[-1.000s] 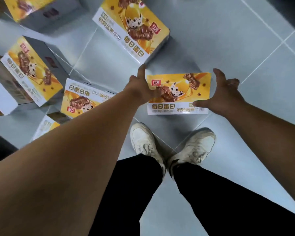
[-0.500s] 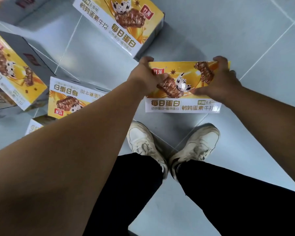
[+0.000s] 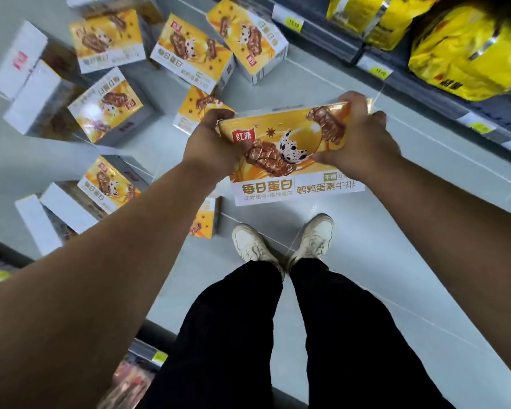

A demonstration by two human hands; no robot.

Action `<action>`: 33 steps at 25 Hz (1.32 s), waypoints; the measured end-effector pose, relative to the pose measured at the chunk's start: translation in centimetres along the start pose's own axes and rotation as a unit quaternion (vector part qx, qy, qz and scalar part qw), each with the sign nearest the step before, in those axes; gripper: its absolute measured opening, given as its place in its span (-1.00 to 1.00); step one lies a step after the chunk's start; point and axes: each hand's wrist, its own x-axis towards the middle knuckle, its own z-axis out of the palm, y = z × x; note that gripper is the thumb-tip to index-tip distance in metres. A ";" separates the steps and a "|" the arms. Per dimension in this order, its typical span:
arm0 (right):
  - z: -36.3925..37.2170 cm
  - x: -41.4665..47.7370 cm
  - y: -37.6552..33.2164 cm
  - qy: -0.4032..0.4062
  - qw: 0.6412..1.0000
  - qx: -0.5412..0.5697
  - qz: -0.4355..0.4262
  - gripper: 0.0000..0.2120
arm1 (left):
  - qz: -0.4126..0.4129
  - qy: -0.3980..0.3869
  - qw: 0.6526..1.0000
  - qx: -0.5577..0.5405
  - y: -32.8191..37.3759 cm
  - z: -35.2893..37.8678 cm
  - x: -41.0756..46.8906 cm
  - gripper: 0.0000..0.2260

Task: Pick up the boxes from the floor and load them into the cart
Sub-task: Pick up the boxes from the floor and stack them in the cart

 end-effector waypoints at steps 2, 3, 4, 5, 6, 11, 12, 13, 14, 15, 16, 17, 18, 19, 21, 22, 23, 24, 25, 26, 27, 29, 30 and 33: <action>-5.0 -4.0 -2.2 0.013 1.000 0.000 0.004 -0.07 | 0.027 -0.009 1.000 0.005 4.1 -2.5 -4.5 -0.57; -7.5 -6.0 -3.1 0.021 1.000 0.003 0.008 -0.07 | 0.042 -0.011 0.999 0.008 6.3 -3.6 -6.9 -0.57; -10.0 -8.1 -3.7 0.033 0.999 0.007 0.011 -0.07 | 0.060 -0.016 0.998 0.009 8.6 -4.5 -9.2 -0.57; -12.3 -10.2 -4.2 0.046 0.999 0.015 0.010 -0.08 | 0.077 -0.023 0.997 0.012 10.7 -5.4 -11.5 -0.58; -14.3 -11.9 -4.6 0.059 0.998 0.022 0.008 -0.08 | 0.096 -0.029 0.995 0.014 12.5 -6.0 -13.3 -0.58; -23.0 -20.4 -3.9 0.131 0.989 0.061 0.016 -0.08 | 0.202 -0.040 0.977 0.060 19.6 -6.2 -21.7 -0.53; -24.3 -22.1 -3.1 0.142 0.987 0.074 0.022 -0.08 | 0.221 -0.040 0.972 0.074 20.8 -5.7 -23.1 -0.48; -25.3 -23.6 -2.2 0.152 0.984 0.085 0.024 -0.09 | 0.238 -0.041 0.967 0.086 21.8 -5.2 -24.5 -0.43; -26.4 -25.0 -1.2 0.163 0.982 0.096 0.025 -0.11 | 0.256 -0.047 0.960 0.098 22.8 -4.4 -26.0 -0.37; -27.3 -26.3 -0.2 0.173 0.979 0.105 0.029 -0.13 | 0.266 -0.057 0.956 0.108 23.6 -3.7 -27.3 -0.31; -28.2 -27.6 0.9 0.186 0.975 0.114 0.031 -0.16 | 0.275 -0.069 0.952 0.114 24.3 -2.9 -28.6 -0.27; -29.2 -29.0 2.4 0.202 0.971 0.127 0.033 -0.19 | 0.287 -0.083 0.947 0.117 24.9 -1.6 -30.0 -0.29; -30.3 -30.4 4.0 0.217 0.965 0.141 0.035 -0.23 | 0.307 -0.092 0.940 0.119 25.6 -0.2 -31.5 -0.35; -31.4 -31.7 5.7 0.231 0.960 0.154 0.040 -0.26 | 0.323 -0.098 0.933 0.127 26.3 1.3 -33.2 -0.41; -33.7 -34.6 10.0 0.249 0.953 0.164 0.058 -0.29 | 0.344 -0.108 0.923 0.137 27.6 5.1 -36.4 -0.44; -34.9 -35.9 12.4 0.259 0.950 0.162 0.065 -0.28 | 0.351 -0.114 0.919 0.136 28.2 7.4 -38.1 -0.42; -35.9 -37.1 14.6 0.267 0.948 0.158 0.071 -0.27 | 0.357 -0.122 0.916 0.134 28.6 9.4 -39.7 -0.43; -36.8 -38.2 16.5 0.275 0.946 0.156 0.077 -0.26 | 0.367 -0.129 0.913 0.128 28.9 11.4 -41.1 -0.46; -37.9 -39.7 18.9 0.286 0.941 0.158 0.084 -0.25 | 0.379 -0.136 0.906 0.127 29.4 13.9 -42.8 -0.48; -38.8 -40.8 20.9 0.295 0.937 0.161 0.092 -0.25 | 0.390 -0.146 0.900 0.127 29.7 16.0 -44.2 -0.49; -39.6 -42.0 23.0 0.308 0.931 0.166 0.105 -0.26 | 0.397 -0.160 0.894 0.128 30.2 18.3 -45.8 -0.45; -41.2 -44.9 27.9 0.340 0.910 0.190 0.141 -0.27 | 0.407 -0.194 0.883 0.133 31.7 23.7 -49.3 -0.33; -41.8 -46.1 30.1 0.356 0.898 0.204 0.157 -0.27 | 0.418 -0.208 0.874 0.136 32.5 26.3 -50.7 -0.30; -43.2 -49.3 35.7 0.400 0.865 0.227 0.201 -0.29 | 0.444 -0.257 0.845 0.149 34.8 33.1 -54.3 -0.35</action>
